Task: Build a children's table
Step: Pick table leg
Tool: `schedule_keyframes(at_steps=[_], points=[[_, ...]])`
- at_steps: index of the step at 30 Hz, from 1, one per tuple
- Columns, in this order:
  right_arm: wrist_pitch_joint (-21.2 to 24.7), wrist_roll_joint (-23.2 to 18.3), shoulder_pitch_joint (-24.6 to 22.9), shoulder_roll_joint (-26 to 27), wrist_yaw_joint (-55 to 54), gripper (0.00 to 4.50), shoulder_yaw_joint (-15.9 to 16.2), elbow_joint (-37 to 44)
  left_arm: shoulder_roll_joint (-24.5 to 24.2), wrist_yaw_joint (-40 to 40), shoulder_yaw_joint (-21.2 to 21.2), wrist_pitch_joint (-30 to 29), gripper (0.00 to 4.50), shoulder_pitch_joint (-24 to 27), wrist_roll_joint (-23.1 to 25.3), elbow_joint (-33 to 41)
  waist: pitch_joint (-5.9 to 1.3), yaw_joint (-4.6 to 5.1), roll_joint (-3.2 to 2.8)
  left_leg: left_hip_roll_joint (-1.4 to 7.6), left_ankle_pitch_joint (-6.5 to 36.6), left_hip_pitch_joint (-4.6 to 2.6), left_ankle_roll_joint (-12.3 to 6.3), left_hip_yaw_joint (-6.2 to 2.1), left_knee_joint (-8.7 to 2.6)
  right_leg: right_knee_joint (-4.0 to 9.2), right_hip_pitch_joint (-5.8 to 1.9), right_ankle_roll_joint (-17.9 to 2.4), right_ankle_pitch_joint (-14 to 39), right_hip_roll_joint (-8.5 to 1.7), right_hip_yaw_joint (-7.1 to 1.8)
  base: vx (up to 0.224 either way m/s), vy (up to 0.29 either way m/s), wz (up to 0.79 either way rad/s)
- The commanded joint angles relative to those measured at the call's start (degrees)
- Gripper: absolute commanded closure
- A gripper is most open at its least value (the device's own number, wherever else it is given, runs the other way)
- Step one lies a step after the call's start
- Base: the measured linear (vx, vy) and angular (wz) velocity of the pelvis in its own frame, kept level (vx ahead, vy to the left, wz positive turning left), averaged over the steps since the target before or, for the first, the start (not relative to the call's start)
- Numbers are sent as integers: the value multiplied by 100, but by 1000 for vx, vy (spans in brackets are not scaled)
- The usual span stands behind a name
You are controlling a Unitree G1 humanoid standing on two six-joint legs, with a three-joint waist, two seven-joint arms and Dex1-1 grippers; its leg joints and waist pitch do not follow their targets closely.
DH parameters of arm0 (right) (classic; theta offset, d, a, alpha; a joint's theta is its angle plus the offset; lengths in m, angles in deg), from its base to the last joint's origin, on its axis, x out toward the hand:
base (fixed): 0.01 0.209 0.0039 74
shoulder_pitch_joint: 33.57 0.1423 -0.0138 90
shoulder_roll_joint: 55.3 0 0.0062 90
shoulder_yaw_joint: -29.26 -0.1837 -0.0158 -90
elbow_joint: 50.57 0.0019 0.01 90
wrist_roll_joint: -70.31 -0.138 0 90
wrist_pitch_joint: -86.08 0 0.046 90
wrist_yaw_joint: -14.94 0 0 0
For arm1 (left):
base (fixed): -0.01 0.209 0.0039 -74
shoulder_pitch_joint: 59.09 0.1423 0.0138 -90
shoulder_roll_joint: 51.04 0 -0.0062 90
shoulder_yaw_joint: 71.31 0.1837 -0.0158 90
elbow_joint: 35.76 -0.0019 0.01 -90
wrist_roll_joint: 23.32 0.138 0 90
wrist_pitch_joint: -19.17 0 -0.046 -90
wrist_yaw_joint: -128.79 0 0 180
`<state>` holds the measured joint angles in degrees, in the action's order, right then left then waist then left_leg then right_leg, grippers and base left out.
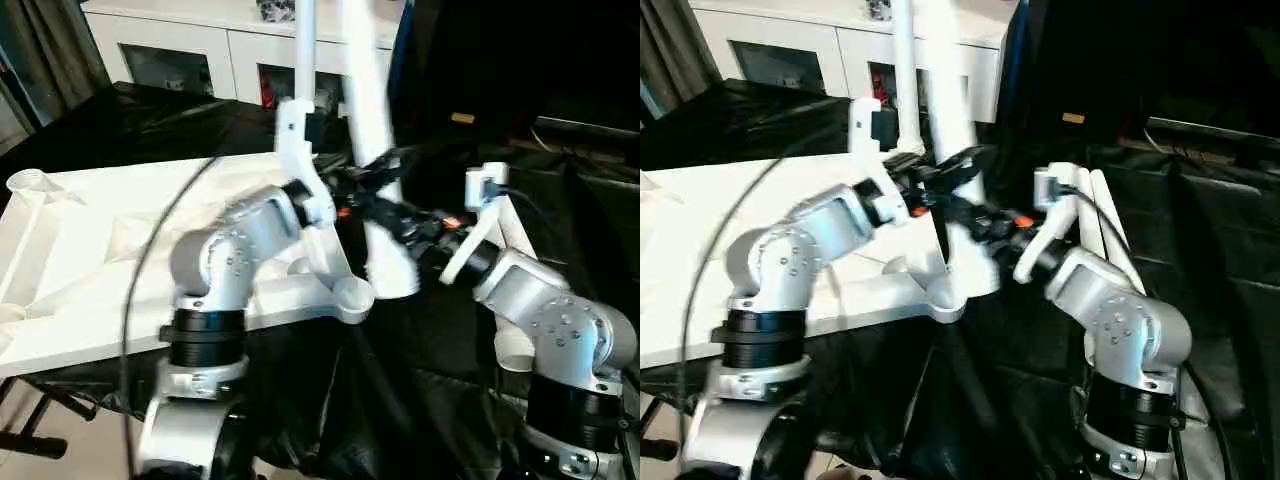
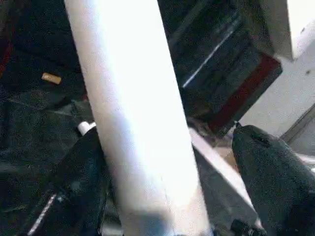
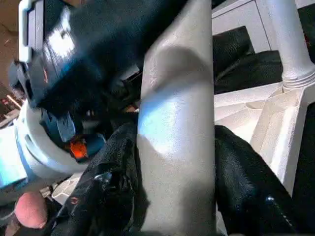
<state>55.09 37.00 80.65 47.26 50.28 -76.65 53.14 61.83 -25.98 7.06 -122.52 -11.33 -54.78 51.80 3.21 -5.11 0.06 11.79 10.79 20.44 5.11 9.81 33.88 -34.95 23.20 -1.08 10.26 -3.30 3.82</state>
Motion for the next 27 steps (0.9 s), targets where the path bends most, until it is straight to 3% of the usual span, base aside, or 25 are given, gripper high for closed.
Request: schedule_keyframes(at_steps=[1,4,5,9,12,15,16,20,25,26,27], points=[[-88,-48,-39,-69,54,265,108,149,2,-48,-32,-101,12,-145,-183,131,-390,-22,63,53,513,15,-152,-6,-331,499,-350,-634,1541,-376,-252,0,0,0],[-193,80,-72,-166,47,265,273,191,0,-236,-23,-95,10,-152,-81,114,-395,-21,67,61,471,14,-138,-14,-332,485,-353,-604,1422,-368,-255,0,0,0],[-570,520,-97,-382,-15,265,704,239,-7,-595,38,-104,40,-177,214,22,-398,-27,67,72,454,23,-117,-19,-331,477,-357,-587,1370,-375,-253,0,0,0],[-907,898,-34,-388,-256,265,1055,220,120,-988,31,-111,61,-174,403,-24,-389,-8,82,44,460,36,-120,-9,-325,493,-363,-507,1454,-375,-260,0,0,0],[-1446,1549,52,-294,-720,265,1559,119,374,-1628,23,195,87,-142,679,-139,-388,9,71,56,470,39,-82,-21,-323,487,-345,-517,1429,-367,-257,0,0,0],[-1621,1712,74,-165,-971,265,1737,92,521,-2027,-112,438,108,-150,736,-248,-394,25,48,56,543,24,-82,-27,-329,496,-334,-499,1481,-361,-255,0,0,0],[-1689,1761,80,-114,-1085,265,1767,73,535,-2095,-134,474,130,-155,725,-264,-401,21,50,61,521,21,-83,-30,-331,468,-339,-553,1290,-357,-262,0,0,0],[-2102,2050,51,34,-1365,265,1965,-14,655,-2353,-316,649,150,-214,704,-311,-402,28,12,60,554,20,-56,-29,-328,450,-332,-657,1075,-356,-265,0,0,0],[-2339,2160,44,98,-1482,265,2039,-154,635,-2379,-290,677,180,-247,499,-329,-407,36,30,56,531,37,-80,-24,-323,432,-340,-675,940,-351,-264,0,0,0],[-2294,1964,63,168,-1404,195,1898,-185,579,-2289,-213,708,207,-242,473,-320,-409,27,42,58,504,43,-117,-22,-317,426,-349,-659,938,-361,-267,0,0,0],[-2196,1692,88,213,-1247,195,1723,-201,480,-2101,-104,729,207,-236,464,-315,-407,30,36,56,506,46,-149,-21,-320,431,-345,-661,941,-363,-268,0,0,0]])
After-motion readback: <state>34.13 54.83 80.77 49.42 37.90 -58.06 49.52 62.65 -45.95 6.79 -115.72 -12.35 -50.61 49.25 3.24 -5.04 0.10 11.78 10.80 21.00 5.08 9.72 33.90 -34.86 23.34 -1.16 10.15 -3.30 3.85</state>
